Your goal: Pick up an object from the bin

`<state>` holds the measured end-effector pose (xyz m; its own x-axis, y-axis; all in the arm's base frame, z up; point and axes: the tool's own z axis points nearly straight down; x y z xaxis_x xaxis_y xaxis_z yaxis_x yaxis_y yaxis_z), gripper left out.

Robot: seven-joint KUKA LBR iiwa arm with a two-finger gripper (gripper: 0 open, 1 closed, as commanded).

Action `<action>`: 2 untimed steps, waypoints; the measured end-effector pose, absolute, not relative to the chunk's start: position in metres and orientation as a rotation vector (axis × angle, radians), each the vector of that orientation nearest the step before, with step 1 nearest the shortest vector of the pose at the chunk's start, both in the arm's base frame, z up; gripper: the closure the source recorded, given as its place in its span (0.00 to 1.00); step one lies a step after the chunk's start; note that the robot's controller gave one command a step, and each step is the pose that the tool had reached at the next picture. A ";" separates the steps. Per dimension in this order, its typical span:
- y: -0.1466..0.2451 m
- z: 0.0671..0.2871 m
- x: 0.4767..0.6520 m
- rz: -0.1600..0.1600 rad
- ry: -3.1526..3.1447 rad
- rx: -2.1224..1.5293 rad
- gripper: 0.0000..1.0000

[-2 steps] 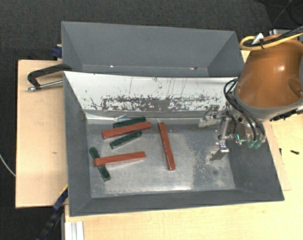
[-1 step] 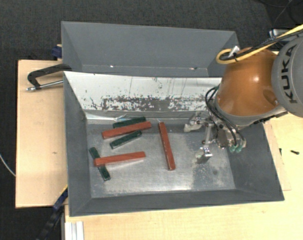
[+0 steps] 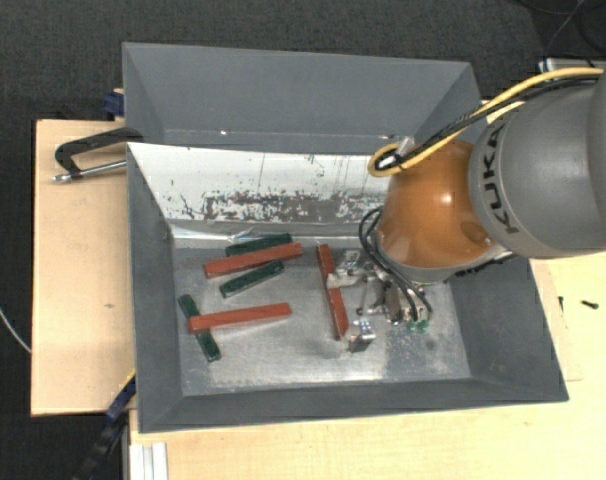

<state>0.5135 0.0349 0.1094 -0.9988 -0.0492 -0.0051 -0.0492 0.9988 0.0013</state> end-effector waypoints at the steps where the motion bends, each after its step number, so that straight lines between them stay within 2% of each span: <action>1: 0.043 0.082 0.549 0.003 3.135 -0.146 0.00; 2: -0.004 0.092 0.550 0.004 3.126 -0.278 0.00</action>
Offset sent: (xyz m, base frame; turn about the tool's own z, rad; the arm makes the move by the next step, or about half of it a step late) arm 0.0272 -0.1009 -0.0049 -0.1948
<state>0.5496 -0.0039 0.0920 -0.9844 -0.1762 -0.0032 -0.1762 0.9844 0.0026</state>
